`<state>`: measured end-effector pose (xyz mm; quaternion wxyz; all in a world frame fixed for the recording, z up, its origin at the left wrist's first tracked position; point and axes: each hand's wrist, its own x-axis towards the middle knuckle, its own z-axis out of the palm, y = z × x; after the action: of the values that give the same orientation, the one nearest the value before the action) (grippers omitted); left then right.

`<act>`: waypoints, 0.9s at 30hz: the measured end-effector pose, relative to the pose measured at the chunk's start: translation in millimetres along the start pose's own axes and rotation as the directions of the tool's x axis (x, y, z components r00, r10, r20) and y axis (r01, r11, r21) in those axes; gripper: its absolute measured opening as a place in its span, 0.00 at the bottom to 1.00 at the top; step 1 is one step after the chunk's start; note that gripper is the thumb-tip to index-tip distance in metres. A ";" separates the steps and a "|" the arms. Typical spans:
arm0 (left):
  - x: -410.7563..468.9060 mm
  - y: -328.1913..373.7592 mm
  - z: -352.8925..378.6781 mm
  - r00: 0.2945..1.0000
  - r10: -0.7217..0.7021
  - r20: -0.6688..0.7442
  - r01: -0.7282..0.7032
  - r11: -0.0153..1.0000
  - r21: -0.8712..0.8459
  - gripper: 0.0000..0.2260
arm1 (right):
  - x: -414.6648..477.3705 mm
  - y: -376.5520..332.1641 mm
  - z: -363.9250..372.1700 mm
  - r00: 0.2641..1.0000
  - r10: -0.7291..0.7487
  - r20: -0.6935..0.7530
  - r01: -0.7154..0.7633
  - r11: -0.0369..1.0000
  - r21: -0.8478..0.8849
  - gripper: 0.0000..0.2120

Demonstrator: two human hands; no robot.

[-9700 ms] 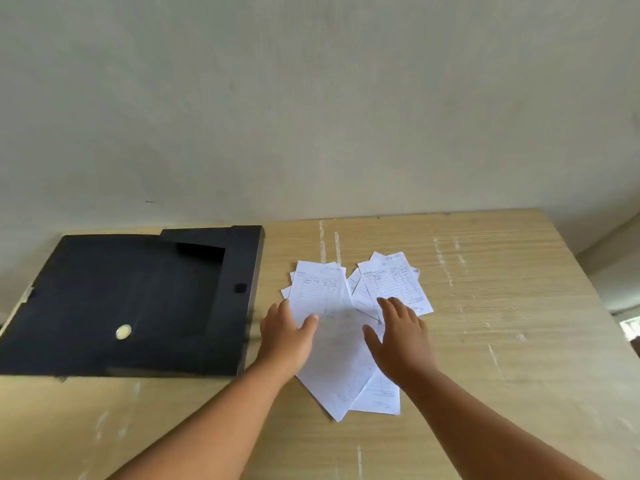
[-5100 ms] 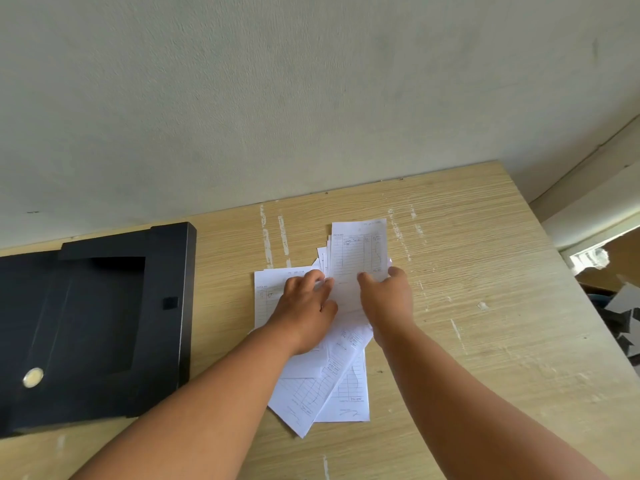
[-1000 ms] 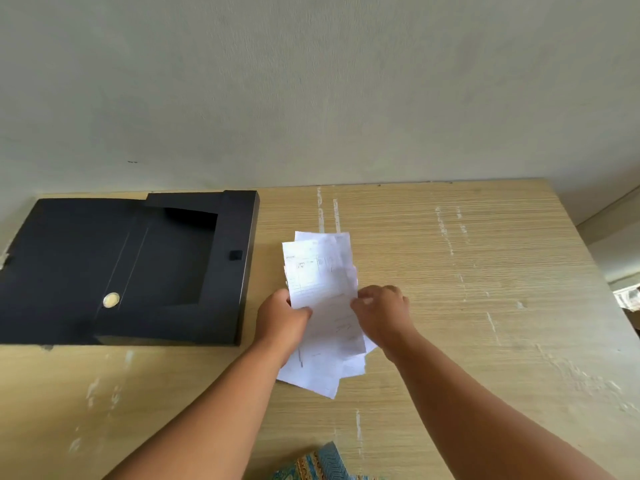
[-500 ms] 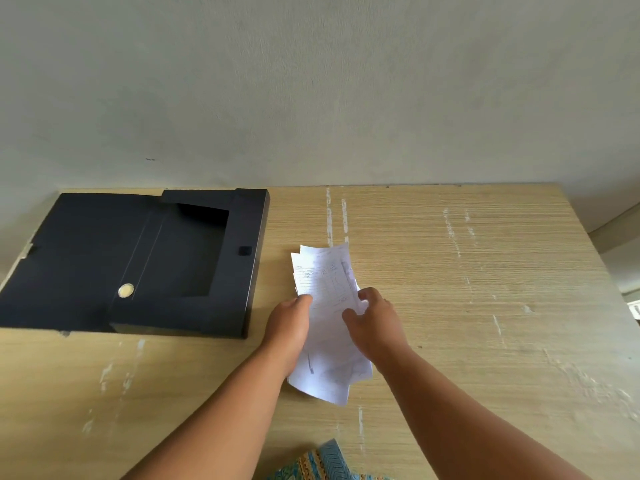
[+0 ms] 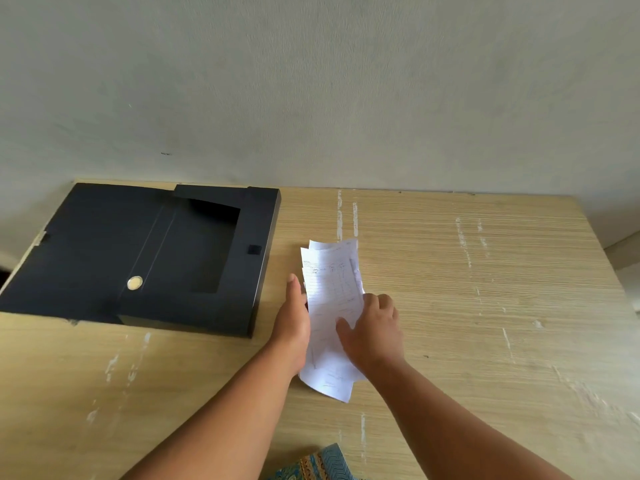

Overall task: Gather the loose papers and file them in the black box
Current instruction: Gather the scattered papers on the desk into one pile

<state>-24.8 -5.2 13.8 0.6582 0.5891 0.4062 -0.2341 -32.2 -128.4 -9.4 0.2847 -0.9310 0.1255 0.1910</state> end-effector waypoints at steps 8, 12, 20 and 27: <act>1.6 0.7 1.7 1.000 0.000 -0.013 0.000 1.000 0.010 0.30 | 8.8 -8.4 -5.6 0.990 0.135 0.037 -0.138 0.889 0.436 0.25; 1.7 1.4 2.5 0.999 0.033 -0.020 -0.032 0.998 0.050 0.30 | 20.6 4.7 -18.4 0.956 0.268 0.115 -0.288 0.804 0.521 0.19; 12.3 9.6 1.0 0.993 0.113 0.025 -0.115 0.988 0.103 0.18 | 26.0 36.1 -44.4 0.982 -0.049 0.185 -0.117 0.607 0.786 0.07; 0.0 30.1 17.8 0.886 0.459 0.059 -0.458 0.850 0.261 0.04 | 25.5 20.6 -57.5 0.978 -0.133 -0.161 0.191 0.883 0.428 0.04</act>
<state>3.5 -16.5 31.0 0.6082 0.7529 0.2205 -0.1213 -0.1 -181.4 13.8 0.4944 -0.8597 0.1053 0.0734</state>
